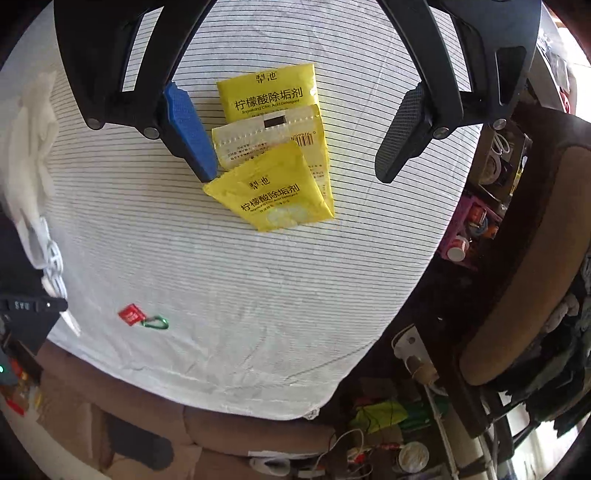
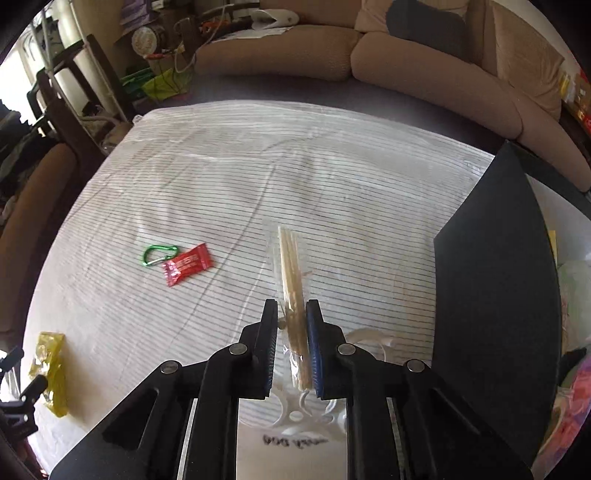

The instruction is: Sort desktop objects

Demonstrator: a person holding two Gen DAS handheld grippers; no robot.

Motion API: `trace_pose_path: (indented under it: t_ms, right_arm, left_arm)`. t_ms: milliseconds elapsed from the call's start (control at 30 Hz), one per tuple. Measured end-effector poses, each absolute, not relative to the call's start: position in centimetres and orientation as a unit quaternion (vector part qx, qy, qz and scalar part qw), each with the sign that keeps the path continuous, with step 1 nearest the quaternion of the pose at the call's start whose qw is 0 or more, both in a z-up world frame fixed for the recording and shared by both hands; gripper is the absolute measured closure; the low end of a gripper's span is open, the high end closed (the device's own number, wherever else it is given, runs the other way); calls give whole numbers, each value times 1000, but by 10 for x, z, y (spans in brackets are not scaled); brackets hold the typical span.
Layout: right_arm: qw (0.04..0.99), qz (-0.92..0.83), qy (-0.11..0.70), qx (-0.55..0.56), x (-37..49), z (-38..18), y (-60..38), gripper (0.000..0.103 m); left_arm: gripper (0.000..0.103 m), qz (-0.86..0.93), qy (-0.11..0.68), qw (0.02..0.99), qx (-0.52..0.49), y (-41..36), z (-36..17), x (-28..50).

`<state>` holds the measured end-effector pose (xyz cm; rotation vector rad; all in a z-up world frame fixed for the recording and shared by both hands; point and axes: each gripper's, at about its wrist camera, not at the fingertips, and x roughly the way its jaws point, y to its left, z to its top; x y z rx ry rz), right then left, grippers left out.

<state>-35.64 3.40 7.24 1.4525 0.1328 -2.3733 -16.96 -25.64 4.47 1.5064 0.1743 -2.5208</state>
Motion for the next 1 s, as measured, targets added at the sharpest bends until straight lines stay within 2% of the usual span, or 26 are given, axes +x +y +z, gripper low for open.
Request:
trace_pose_path:
  t_ms: [167, 400, 533, 567, 633, 733, 800, 833, 867, 1000]
  right_arm:
    - [225, -836, -16, 500, -333, 102, 33, 88]
    - [289, -824, -92, 479, -294, 129, 34, 88]
    - [312, -822, -92, 468, -270, 142, 34, 88]
    - [314, -822, -84, 468, -266, 142, 33, 88]
    - [305, -824, -51, 474, -262, 140, 28, 88]
    - [295, -822, 1, 486, -266, 128, 15, 85]
    - [292, -821, 31, 490, -269, 120, 4, 63]
    - [291, -820, 47, 490, -271, 115, -2, 57]
    - [292, -818, 63, 491, -273, 110, -11, 48]
    - [291, -801, 146, 502, -280, 80, -54, 47]
  left_arm:
    - [15, -835, 141, 81, 525, -281, 31, -171]
    - [15, -830, 117, 80, 540, -272, 17, -173]
    - [14, -823, 96, 91, 553, -261, 4, -179]
    - [11, -824, 81, 96, 553, -256, 1, -181]
    - [9, -829, 54, 101, 547, -247, -1, -182]
    - [10, -835, 60, 89, 539, -245, -2, -180]
    - [26, -841, 58, 85, 531, -245, 2, -178]
    - [43, -842, 60, 83, 529, -247, 4, -178]
    - [44, -842, 69, 75, 530, -250, 6, -177]
    - [45, -841, 80, 52, 532, -258, 8, -174]
